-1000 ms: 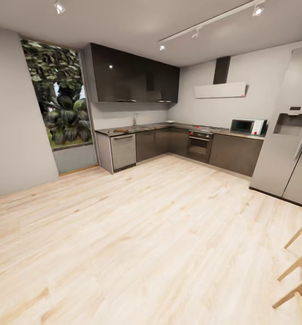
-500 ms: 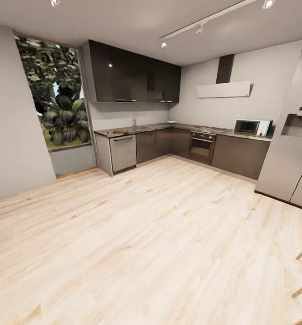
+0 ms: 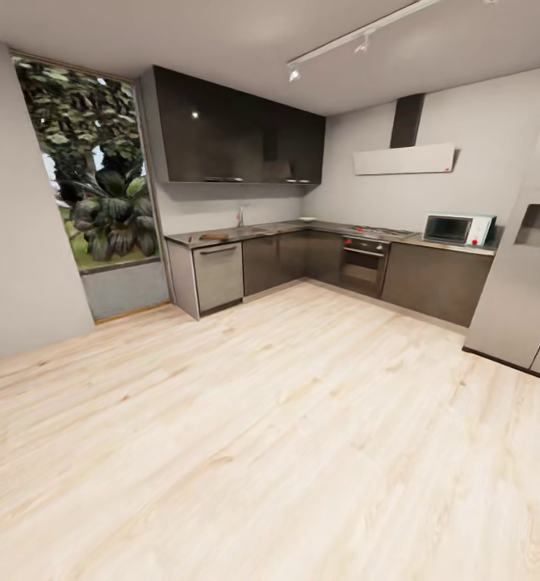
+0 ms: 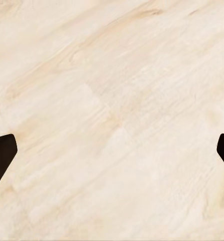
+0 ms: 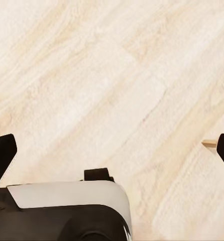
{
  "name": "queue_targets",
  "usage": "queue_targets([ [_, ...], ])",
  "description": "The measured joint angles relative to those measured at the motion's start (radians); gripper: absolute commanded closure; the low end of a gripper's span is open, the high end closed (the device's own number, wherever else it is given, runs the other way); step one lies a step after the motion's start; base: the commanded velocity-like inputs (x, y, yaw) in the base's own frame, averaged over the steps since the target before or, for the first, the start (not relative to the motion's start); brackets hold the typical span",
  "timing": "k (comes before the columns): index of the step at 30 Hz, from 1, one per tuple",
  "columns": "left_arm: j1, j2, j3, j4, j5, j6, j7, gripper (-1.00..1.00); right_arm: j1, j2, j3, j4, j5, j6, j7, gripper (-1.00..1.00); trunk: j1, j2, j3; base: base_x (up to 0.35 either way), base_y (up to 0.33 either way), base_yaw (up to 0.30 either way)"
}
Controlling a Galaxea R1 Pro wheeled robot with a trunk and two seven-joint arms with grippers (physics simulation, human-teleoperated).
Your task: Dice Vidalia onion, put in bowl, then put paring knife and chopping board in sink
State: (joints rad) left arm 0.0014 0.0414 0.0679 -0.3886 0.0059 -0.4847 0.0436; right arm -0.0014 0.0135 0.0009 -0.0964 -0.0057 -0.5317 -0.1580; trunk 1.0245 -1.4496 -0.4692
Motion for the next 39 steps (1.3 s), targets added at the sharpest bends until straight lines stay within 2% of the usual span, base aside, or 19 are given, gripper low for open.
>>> queue_targets([
  [19, 0.0, 0.0, 0.0, 0.001, 0.001, 0.0, 0.0, -1.0, 0.0, 0.0, 0.0, 0.0, 0.0, 0.0, 0.0, -1.0, 0.0, 0.0, 0.0, 0.282, -0.004, 0.0],
  [39, 0.0, 0.0, 0.0, 0.0, 0.0, 0.001, 0.0, -1.0, 0.0, 0.003, 0.002, 0.0, -0.003, -0.001, 0.002, -1.0, 0.0, 0.0, 0.0, 0.288, -0.097, 0.0],
])
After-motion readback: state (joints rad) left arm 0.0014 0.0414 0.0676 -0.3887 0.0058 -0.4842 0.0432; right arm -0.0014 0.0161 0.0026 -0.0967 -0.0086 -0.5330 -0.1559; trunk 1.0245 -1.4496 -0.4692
